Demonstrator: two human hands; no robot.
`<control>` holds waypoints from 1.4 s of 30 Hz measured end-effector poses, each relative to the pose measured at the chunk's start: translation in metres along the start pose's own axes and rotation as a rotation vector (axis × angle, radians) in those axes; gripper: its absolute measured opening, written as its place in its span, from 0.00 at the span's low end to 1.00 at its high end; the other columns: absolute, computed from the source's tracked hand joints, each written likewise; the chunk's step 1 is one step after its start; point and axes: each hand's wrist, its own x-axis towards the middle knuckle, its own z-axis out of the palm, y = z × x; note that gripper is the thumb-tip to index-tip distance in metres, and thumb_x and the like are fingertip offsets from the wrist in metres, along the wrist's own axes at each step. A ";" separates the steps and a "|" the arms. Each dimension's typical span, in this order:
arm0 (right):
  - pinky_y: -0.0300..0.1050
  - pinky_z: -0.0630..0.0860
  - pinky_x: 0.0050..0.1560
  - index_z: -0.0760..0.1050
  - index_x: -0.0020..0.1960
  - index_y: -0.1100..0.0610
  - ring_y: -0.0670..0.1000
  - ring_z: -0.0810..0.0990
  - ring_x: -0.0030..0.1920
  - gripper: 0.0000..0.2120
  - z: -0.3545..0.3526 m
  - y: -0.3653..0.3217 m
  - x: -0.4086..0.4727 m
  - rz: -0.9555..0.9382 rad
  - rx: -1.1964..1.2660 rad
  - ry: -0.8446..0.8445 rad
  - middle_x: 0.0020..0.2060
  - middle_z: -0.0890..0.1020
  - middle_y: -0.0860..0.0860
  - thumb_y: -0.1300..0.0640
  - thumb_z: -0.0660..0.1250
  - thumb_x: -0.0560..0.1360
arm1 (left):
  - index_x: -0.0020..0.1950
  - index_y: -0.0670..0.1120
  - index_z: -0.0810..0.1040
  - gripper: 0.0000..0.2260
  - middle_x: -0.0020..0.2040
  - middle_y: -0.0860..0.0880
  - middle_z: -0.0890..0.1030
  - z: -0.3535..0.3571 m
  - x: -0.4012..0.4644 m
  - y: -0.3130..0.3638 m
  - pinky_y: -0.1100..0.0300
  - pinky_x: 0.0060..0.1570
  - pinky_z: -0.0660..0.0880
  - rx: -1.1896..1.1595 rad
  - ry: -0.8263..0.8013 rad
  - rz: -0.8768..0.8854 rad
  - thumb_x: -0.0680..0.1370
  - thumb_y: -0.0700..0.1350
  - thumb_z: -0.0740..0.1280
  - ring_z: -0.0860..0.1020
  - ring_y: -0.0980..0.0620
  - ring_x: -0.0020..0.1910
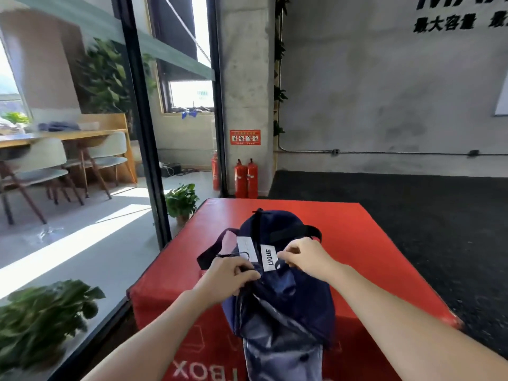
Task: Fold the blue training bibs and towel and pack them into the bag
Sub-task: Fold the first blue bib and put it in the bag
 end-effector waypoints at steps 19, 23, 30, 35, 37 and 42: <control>0.52 0.74 0.59 0.68 0.66 0.56 0.61 0.75 0.63 0.34 0.104 0.074 0.152 0.378 -0.214 -0.062 0.62 0.75 0.57 0.35 0.71 0.71 | 0.59 0.51 0.84 0.17 0.54 0.51 0.79 0.047 0.169 -0.086 0.66 0.47 0.70 -0.013 -0.046 -0.340 0.70 0.46 0.77 0.75 0.55 0.46; 0.54 0.73 0.60 0.66 0.68 0.57 0.63 0.73 0.64 0.40 0.112 0.082 0.160 0.445 -0.191 -0.045 0.65 0.72 0.59 0.33 0.74 0.67 | 0.57 0.49 0.84 0.16 0.50 0.50 0.78 0.045 0.171 -0.097 0.65 0.38 0.72 -0.006 -0.079 -0.368 0.70 0.43 0.78 0.77 0.52 0.42; 0.58 0.72 0.61 0.66 0.68 0.54 0.63 0.69 0.66 0.45 0.133 0.061 0.166 0.498 -0.378 -0.050 0.66 0.70 0.59 0.22 0.67 0.64 | 0.60 0.54 0.82 0.17 0.61 0.51 0.79 0.025 0.162 -0.117 0.53 0.58 0.76 0.184 -0.047 -0.328 0.74 0.39 0.73 0.78 0.47 0.58; 0.60 0.70 0.61 0.67 0.69 0.53 0.62 0.68 0.68 0.47 0.144 0.056 0.167 0.539 -0.410 -0.025 0.67 0.69 0.57 0.21 0.66 0.63 | 0.58 0.57 0.82 0.17 0.64 0.51 0.79 0.022 0.148 -0.124 0.49 0.60 0.76 0.172 -0.010 -0.325 0.75 0.39 0.69 0.78 0.47 0.61; 0.60 0.69 0.61 0.67 0.69 0.53 0.61 0.67 0.68 0.47 0.144 0.055 0.168 0.551 -0.424 -0.029 0.67 0.69 0.56 0.22 0.66 0.63 | 0.58 0.56 0.83 0.16 0.64 0.50 0.79 0.023 0.145 -0.126 0.48 0.60 0.76 0.151 -0.005 -0.334 0.76 0.39 0.68 0.78 0.46 0.60; 0.58 0.69 0.61 0.75 0.65 0.54 0.59 0.71 0.65 0.37 0.141 0.051 0.167 0.522 -0.435 0.021 0.63 0.73 0.53 0.30 0.66 0.66 | 0.57 0.57 0.83 0.13 0.60 0.53 0.81 0.029 0.138 -0.125 0.51 0.59 0.77 0.072 -0.008 -0.345 0.75 0.44 0.69 0.79 0.48 0.57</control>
